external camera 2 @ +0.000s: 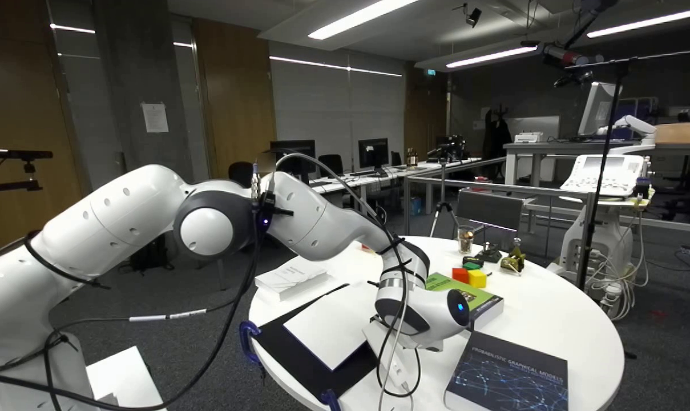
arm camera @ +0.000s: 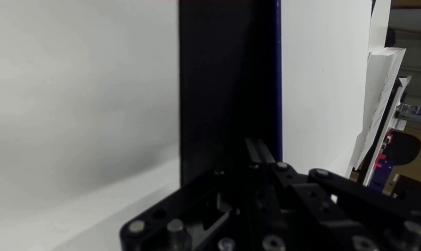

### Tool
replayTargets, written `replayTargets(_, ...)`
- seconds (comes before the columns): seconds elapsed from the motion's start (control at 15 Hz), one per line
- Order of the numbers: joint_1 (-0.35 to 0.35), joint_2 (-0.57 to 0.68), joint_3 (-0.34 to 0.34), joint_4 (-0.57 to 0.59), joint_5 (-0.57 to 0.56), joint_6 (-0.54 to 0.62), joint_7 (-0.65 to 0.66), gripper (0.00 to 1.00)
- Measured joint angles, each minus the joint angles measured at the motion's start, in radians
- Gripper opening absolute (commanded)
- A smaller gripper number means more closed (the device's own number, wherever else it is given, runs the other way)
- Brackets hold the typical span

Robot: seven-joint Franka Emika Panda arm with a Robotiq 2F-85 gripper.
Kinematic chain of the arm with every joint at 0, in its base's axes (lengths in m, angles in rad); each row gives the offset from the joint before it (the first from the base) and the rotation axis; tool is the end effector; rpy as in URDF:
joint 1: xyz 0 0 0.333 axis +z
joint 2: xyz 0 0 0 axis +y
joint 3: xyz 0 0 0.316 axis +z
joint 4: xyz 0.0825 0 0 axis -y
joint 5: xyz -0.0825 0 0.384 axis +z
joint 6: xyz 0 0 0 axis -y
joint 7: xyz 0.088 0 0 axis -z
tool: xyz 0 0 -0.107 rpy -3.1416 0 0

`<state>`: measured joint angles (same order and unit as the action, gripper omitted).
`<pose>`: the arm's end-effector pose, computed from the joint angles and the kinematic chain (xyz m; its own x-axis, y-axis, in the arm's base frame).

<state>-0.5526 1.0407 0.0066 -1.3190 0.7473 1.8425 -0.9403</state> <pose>0.6107 -0.3088 0.0860 0.9968 -0.0420 0.0684 0.0208 -0.6877 -0.7257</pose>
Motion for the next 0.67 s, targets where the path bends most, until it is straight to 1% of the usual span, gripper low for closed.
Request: replayTargets(0.67, 0.010, -0.002, 0.003, -0.013, 0.000, -0.001, -0.001, 0.00)
